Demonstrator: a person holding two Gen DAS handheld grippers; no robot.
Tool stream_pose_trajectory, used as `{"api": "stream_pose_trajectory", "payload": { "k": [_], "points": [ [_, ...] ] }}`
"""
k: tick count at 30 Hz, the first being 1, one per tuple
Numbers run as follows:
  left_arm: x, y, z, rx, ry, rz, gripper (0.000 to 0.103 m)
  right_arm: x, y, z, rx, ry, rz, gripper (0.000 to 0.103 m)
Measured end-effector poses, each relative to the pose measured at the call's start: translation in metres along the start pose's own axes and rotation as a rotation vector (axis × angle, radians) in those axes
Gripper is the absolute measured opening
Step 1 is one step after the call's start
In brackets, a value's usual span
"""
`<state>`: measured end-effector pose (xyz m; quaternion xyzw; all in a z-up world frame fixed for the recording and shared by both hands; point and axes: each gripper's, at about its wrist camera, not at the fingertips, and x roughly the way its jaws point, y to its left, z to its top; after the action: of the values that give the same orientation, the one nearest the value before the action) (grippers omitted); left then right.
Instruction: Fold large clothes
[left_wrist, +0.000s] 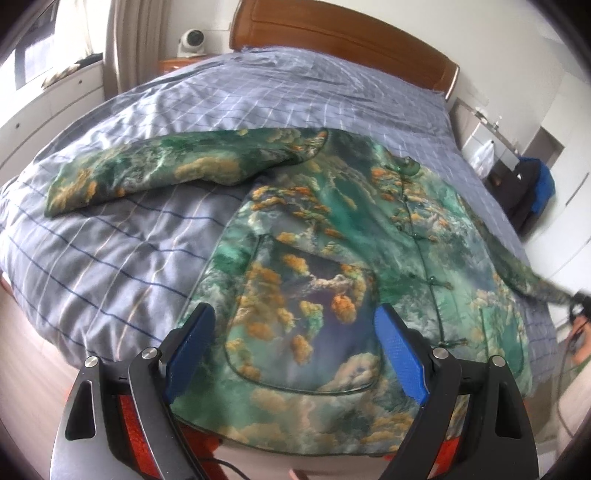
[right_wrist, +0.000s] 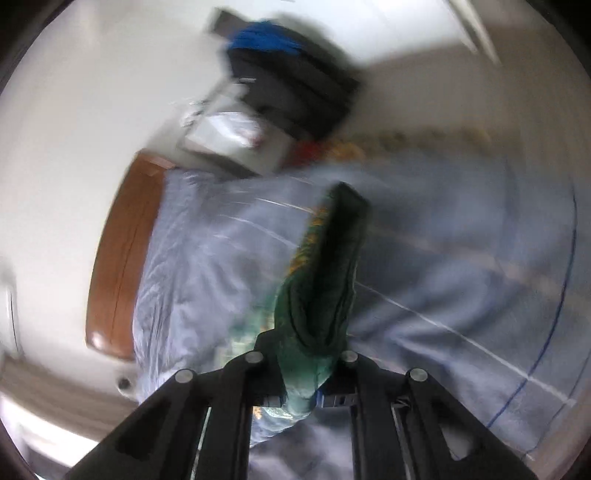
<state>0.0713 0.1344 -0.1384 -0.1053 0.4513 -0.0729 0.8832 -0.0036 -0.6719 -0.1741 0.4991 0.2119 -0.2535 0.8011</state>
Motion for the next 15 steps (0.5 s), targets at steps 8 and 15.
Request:
{"api": "stream_pose_trajectory", "payload": {
  "k": [8,15],
  "points": [
    [0.003,0.034,-0.014,-0.100,-0.007,-0.031,0.089,-0.051,0.277,-0.037,-0.529,0.007,0.230,0.010],
    [-0.009,0.065,-0.026,-0.178,-0.038,-0.042,0.089,-0.011,0.459,-0.205,-0.891,0.187,0.359,0.010]
  ]
}}
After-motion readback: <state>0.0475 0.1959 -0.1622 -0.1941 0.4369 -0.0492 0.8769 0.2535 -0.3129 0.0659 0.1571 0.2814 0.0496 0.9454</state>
